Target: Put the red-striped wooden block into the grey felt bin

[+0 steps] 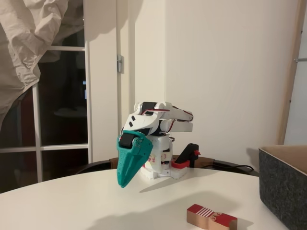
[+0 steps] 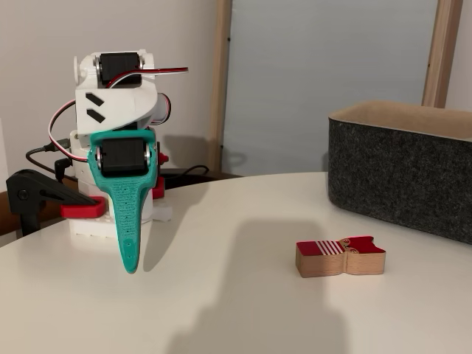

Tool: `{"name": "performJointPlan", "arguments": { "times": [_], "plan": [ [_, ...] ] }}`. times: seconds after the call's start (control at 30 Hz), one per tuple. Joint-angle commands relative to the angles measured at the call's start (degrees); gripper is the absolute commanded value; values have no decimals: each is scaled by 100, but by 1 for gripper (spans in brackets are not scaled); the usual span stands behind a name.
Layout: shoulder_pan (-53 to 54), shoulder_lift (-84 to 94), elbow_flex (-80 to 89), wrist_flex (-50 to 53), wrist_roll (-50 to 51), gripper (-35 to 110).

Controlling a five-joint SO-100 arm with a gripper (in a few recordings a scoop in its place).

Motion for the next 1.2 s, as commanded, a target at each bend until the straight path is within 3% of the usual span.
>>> {"name": "performJointPlan", "arguments": {
  "times": [0.0,1.17],
  "plan": [
    [0,167,44,-9,53,0],
    [9,167,44,-9,-35,0]
  ]
}}
